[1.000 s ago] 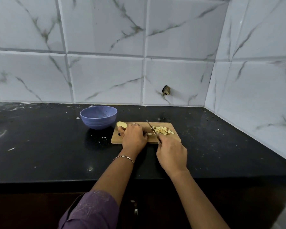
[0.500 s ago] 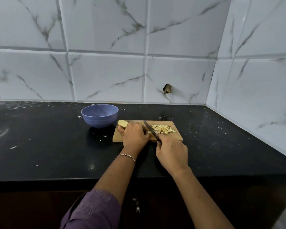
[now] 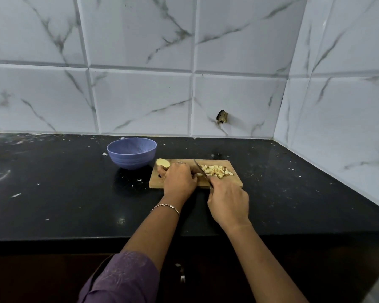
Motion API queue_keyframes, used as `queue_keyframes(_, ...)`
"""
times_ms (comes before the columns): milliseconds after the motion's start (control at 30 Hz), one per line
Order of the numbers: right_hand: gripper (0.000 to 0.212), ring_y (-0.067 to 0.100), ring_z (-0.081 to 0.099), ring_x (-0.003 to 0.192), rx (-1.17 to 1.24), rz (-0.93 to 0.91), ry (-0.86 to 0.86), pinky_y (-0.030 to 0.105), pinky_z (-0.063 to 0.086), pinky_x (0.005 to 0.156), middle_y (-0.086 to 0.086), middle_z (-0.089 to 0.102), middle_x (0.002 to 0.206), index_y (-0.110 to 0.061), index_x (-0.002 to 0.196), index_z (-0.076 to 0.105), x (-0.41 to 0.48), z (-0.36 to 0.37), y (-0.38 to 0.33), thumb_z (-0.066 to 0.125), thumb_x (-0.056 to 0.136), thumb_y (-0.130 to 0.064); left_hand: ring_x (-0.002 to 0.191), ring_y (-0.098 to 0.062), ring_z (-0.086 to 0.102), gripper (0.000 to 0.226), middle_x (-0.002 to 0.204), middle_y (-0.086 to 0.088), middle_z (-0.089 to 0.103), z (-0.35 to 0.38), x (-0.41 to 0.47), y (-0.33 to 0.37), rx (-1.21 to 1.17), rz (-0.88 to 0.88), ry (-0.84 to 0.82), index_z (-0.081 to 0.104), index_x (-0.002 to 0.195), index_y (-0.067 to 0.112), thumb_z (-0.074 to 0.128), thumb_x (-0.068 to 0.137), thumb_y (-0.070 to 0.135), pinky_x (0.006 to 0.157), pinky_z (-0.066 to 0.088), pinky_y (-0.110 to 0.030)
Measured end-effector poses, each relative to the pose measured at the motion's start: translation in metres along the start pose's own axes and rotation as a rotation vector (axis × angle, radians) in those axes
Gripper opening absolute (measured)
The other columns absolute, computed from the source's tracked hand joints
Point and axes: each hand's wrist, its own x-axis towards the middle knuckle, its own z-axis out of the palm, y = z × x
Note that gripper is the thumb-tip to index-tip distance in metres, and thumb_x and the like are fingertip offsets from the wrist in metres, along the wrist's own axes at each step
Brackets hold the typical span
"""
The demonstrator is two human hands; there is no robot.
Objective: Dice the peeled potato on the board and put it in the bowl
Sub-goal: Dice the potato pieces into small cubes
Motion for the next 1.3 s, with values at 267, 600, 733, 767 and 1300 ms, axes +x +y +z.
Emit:
queue_keyframes(267,0.033,0.013,0.062,0.086,0.117,0.053,0.028,0.030,0.050,0.072,-0.007,0.064,0.092,-0.034,0.132,0.057,-0.003,-0.009,0.001,0.052,0.100,-0.030,0.112,-0.015,0.056,0.017,0.107,0.006,0.067,-0.008,-0.004,0.006,0.054,-0.042,0.023,0.074,0.101,0.028,0.064,0.090,0.036,0.108,0.023,-0.052)
queue_keyframes(600,0.031,0.011,0.064,0.091,0.122,0.051,-0.005,0.026,0.045,0.069,-0.009,0.067,0.100,-0.036,0.129,0.059,-0.002,-0.010,0.003,0.052,0.099,-0.031,0.110,-0.016,0.057,0.019,0.108,0.002,0.067,-0.008,-0.004,0.006,0.035,-0.044,0.012,0.074,0.105,0.026,0.063,0.091,0.035,0.096,0.028,-0.033)
queue_keyframes(733,0.030,0.010,0.065,0.084,0.083,0.012,-0.005,0.025,0.046,0.065,-0.010,0.068,0.096,-0.035,0.128,0.060,-0.002,-0.007,0.002,0.052,0.099,-0.030,0.103,-0.016,0.060,0.019,0.104,0.001,0.069,-0.005,-0.002,0.004,0.004,-0.033,0.013,0.075,0.102,0.024,0.064,0.090,0.033,0.092,0.039,-0.033)
queue_keyframes(767,0.032,0.010,0.065,0.083,0.063,-0.001,0.002,0.026,0.048,0.066,-0.010,0.068,0.095,-0.035,0.129,0.059,-0.003,-0.006,0.002,0.052,0.098,-0.030,0.102,-0.016,0.060,0.018,0.102,0.001,0.069,-0.004,-0.002,0.003,-0.008,-0.038,0.009,0.075,0.101,0.024,0.064,0.090,0.033,0.092,0.041,-0.033)
queue_keyframes(1300,0.029,0.014,0.065,0.083,-0.007,-0.043,0.003,0.029,0.047,0.064,-0.007,0.067,0.092,-0.032,0.122,0.060,-0.001,0.001,0.001,0.053,0.097,-0.019,0.108,-0.014,0.058,0.018,0.102,0.006,0.069,-0.003,-0.001,0.003,0.063,-0.058,-0.001,0.074,0.102,0.032,0.062,0.091,0.039,0.107,0.022,-0.051)
